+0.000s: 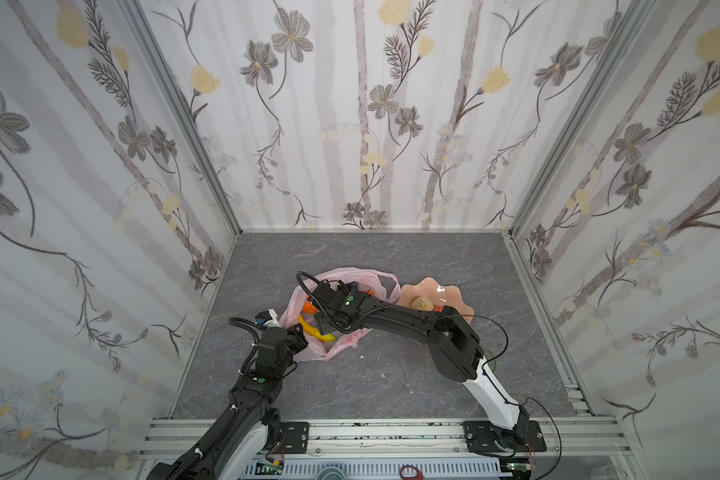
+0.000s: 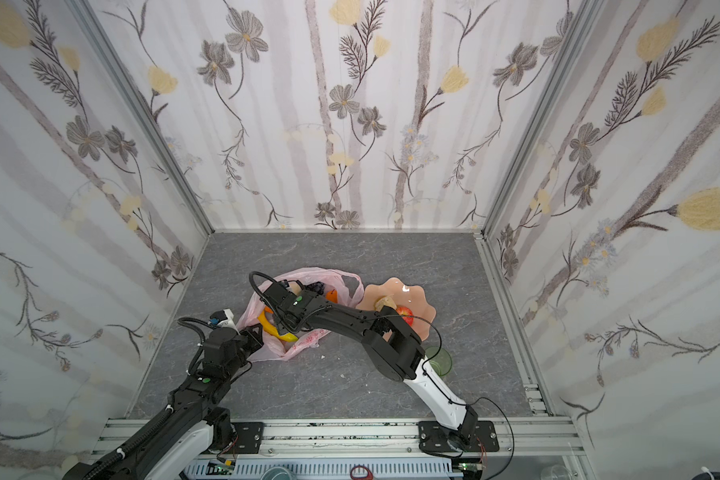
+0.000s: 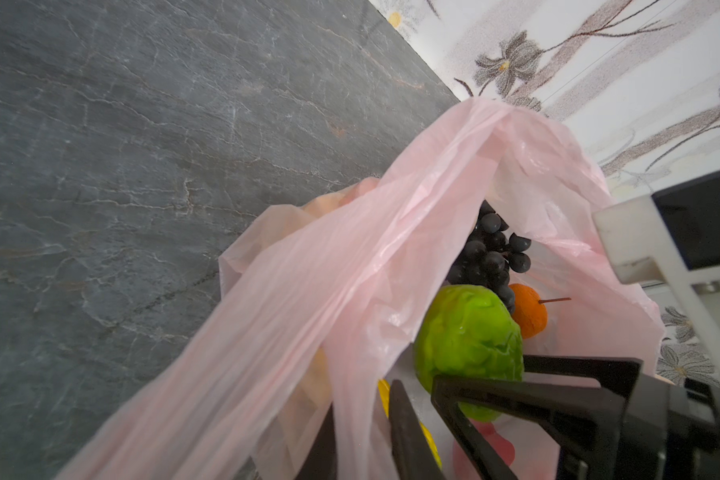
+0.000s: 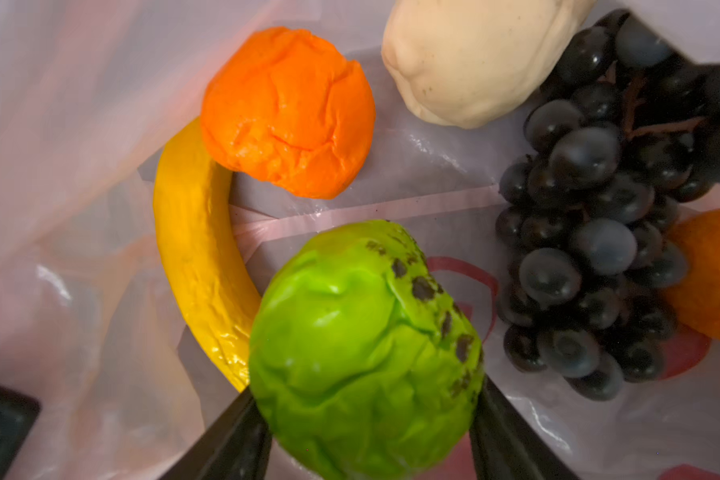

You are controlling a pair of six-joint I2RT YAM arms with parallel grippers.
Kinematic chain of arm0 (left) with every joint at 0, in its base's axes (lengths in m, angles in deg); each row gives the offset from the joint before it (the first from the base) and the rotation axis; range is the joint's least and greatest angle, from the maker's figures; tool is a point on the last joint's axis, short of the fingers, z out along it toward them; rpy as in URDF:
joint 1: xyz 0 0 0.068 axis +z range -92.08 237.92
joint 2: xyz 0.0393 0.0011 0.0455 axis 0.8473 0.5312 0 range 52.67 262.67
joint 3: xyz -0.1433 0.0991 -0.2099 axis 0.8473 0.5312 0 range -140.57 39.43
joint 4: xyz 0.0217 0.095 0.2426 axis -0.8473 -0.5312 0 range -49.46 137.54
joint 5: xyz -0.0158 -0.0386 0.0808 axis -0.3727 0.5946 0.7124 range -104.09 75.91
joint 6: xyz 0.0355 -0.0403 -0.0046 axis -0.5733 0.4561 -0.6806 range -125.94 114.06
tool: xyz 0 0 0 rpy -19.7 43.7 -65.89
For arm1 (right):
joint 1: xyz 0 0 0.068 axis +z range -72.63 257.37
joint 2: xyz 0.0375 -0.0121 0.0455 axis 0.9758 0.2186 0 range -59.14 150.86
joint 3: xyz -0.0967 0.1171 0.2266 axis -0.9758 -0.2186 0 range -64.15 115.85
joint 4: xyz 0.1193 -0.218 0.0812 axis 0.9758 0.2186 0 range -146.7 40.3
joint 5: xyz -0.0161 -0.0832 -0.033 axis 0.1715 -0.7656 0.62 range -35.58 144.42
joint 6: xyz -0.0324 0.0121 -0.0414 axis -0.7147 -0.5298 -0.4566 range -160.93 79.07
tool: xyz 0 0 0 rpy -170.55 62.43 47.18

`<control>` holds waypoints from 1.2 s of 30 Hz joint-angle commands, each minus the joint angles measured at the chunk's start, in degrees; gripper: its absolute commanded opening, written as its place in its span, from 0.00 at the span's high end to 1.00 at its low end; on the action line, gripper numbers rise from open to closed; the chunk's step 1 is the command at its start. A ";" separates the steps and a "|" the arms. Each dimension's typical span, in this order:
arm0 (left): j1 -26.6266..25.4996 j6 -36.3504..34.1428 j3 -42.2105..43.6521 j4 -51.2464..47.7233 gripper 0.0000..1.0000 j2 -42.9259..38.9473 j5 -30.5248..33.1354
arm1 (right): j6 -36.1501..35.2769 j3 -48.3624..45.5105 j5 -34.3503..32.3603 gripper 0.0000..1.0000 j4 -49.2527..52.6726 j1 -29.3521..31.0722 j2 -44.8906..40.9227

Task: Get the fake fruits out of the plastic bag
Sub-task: 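Close the right gripper on the green custard apple and lift it, then carry the green custard apple with the right gripper onto the peach plate and release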

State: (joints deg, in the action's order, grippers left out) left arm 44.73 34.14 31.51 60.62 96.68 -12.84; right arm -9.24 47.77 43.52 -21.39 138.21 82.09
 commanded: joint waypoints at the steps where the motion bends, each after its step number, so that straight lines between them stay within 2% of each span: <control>1: -0.03 0.01 -0.05 1.31 0.82 0.02 -0.12 | 0.49 -0.34 0.22 0.32 -1.89 -0.25 -1.09; 24: -0.04 0.00 -0.14 1.33 0.82 0.20 -0.15 | 2.24 -10.66 5.66 0.37 -9.28 -2.46 -9.04; 30: -0.05 -0.03 -0.16 1.33 0.82 0.20 -0.07 | 3.50 -19.00 7.41 0.37 -13.03 -4.51 -16.67; 36: -0.05 -0.08 -0.13 1.33 0.82 0.24 -0.01 | 5.73 -31.46 9.79 0.37 -17.48 -8.20 -27.63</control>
State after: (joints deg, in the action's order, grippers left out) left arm 44.68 34.14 31.51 60.77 96.92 -12.84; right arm -5.33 19.20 51.87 -34.35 131.00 57.57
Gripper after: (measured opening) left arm 0.184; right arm 0.630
